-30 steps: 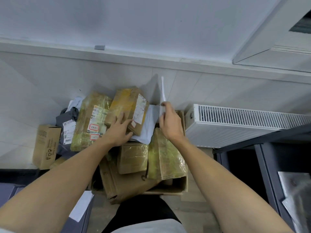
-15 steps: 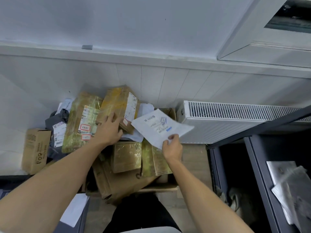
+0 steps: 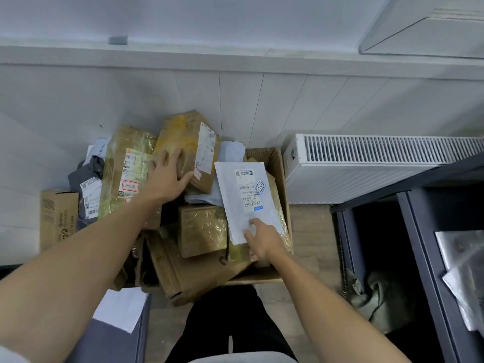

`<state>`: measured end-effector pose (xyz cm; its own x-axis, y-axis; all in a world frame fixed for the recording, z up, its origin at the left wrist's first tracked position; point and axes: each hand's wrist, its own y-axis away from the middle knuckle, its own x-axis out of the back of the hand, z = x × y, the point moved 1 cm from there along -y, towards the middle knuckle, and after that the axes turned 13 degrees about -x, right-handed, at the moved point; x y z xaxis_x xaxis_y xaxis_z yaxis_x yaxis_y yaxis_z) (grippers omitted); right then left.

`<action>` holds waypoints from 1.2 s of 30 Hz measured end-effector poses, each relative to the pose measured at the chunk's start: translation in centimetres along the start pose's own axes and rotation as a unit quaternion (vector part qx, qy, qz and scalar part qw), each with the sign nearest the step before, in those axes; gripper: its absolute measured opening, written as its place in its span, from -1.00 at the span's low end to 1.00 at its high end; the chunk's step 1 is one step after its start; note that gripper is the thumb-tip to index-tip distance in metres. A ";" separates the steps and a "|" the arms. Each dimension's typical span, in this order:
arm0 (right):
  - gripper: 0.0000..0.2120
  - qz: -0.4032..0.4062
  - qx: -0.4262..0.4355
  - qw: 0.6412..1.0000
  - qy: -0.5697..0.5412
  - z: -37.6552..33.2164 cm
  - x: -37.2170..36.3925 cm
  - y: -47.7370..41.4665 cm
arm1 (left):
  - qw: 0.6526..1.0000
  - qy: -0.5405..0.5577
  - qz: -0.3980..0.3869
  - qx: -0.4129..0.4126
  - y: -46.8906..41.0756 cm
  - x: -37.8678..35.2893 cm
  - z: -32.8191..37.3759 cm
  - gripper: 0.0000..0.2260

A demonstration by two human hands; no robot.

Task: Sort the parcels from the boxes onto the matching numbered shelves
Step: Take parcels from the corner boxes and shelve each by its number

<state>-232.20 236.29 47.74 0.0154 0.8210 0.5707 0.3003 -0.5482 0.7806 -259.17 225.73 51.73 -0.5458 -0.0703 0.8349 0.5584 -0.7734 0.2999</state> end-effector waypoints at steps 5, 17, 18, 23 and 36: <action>-0.50 0.148 -0.005 0.989 -0.028 0.2 0.9 -1.9 | 0.999 0.028 0.032 -0.006 0.0 -0.6 -0.2 -0.41; -0.05 0.006 -0.030 0.997 -0.071 -0.3 0.0 -4.3 | 0.985 0.134 0.103 -0.032 2.8 -2.8 0.2 -0.55; -0.12 0.010 -0.031 0.997 -0.076 -0.5 0.1 -4.4 | 0.984 0.141 0.107 -0.028 2.8 -2.9 0.0 -0.55; -0.44 0.073 -0.033 0.993 -0.087 -0.5 0.5 -5.3 | 0.978 0.166 0.123 -0.011 2.4 -2.8 -0.6 -0.57; 0.10 0.004 -0.113 0.986 -0.122 -0.3 1.4 -5.7 | 0.958 0.216 0.173 0.068 3.7 -1.9 -1.0 -0.59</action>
<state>-234.14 240.53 44.17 0.2548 0.8150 0.5204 0.0801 -0.5541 0.8286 -256.74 222.35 50.80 -0.5041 -0.5854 0.6350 0.8135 -0.5688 0.1214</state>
